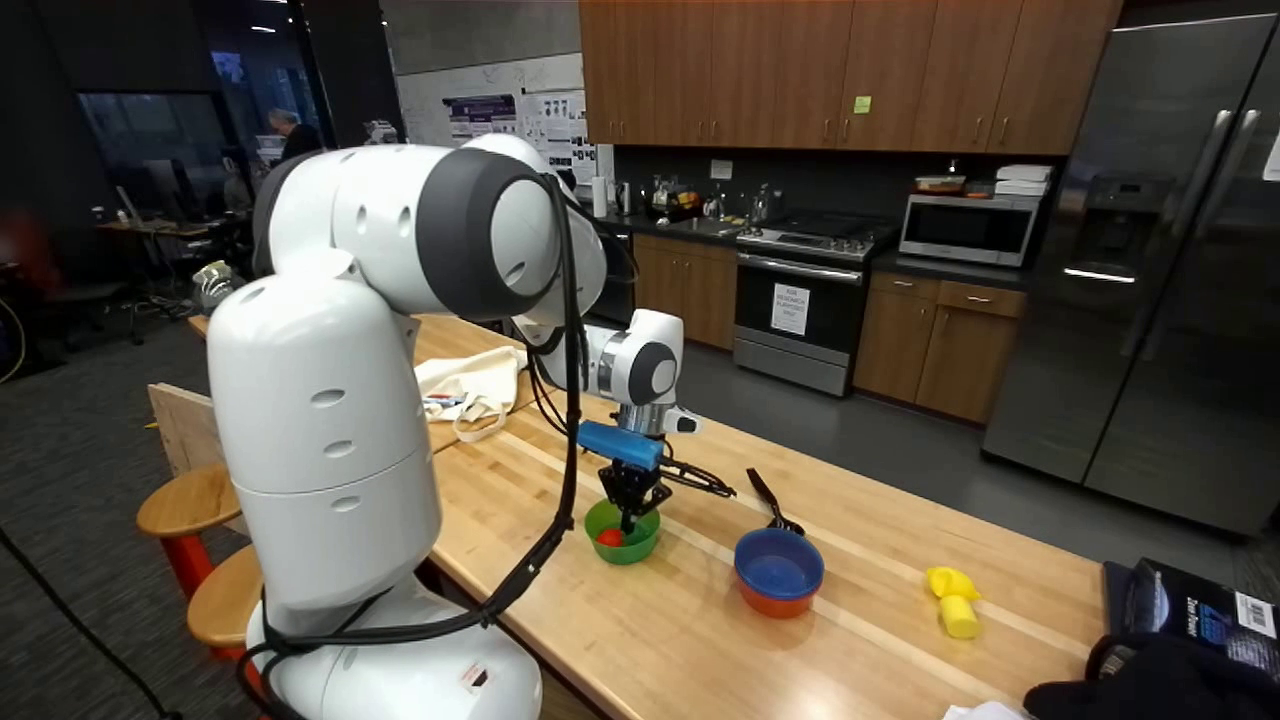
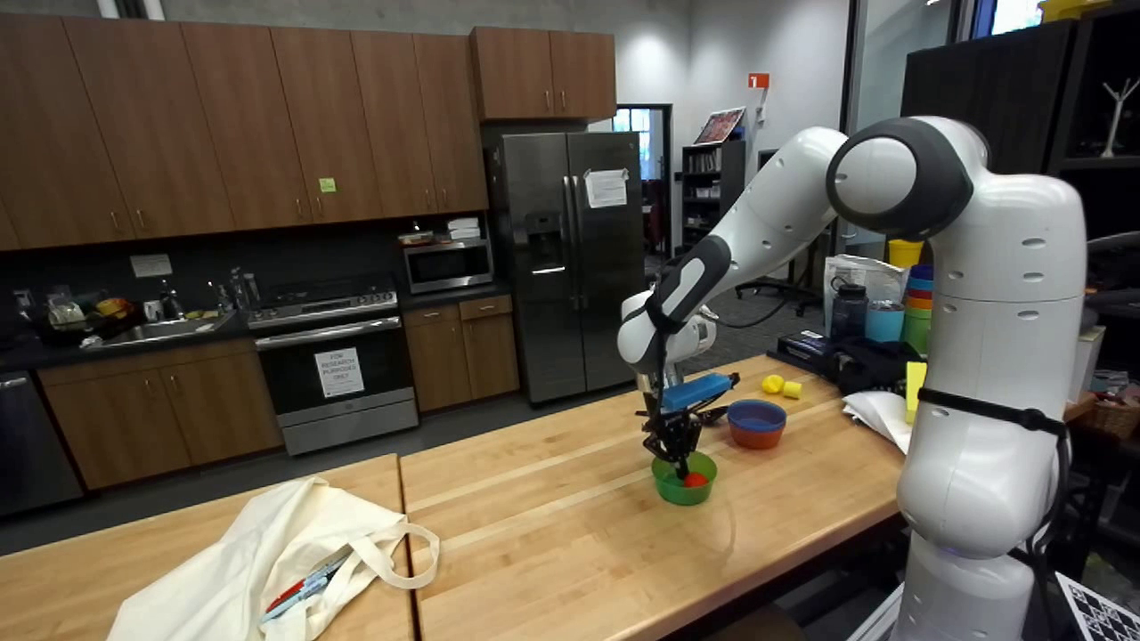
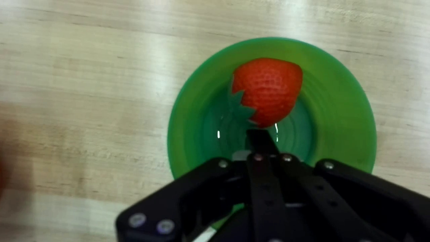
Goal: Put the strawberry from the green bowl inside the blue bowl.
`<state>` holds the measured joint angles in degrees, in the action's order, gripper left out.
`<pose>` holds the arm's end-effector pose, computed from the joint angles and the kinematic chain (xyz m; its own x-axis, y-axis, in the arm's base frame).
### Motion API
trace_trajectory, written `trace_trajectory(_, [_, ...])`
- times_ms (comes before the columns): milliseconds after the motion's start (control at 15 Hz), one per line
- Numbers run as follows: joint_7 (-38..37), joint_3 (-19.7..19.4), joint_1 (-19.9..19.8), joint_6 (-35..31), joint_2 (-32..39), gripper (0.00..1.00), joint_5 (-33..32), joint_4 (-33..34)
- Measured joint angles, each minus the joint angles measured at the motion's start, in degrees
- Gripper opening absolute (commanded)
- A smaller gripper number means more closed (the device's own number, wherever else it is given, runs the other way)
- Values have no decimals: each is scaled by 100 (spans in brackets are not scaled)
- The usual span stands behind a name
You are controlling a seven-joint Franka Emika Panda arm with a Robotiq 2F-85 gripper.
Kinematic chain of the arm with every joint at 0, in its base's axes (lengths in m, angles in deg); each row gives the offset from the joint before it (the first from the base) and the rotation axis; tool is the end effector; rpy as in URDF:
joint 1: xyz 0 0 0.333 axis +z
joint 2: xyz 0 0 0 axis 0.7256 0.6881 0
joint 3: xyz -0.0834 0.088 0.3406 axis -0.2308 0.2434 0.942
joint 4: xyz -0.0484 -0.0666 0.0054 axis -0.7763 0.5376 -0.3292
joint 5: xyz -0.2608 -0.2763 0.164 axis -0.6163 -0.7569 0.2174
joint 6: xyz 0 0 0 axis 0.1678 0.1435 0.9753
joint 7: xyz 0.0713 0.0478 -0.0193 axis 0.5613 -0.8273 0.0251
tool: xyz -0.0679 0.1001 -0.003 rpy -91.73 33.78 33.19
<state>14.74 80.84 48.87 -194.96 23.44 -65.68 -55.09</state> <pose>0.4772 0.0388 0.2909 0.9487 -0.0600 -0.3106 -0.0613 -0.9981 0.0055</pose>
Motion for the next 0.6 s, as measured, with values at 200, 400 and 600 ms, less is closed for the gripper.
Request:
trace_trajectory(200, [-1,0,4,0,4,38,0,30])
trace_trajectory(400, [-1,4,8,4,4,57,-2,81])
trace_trajectory(600, [0,14,16,6,-9,73,-5,108])
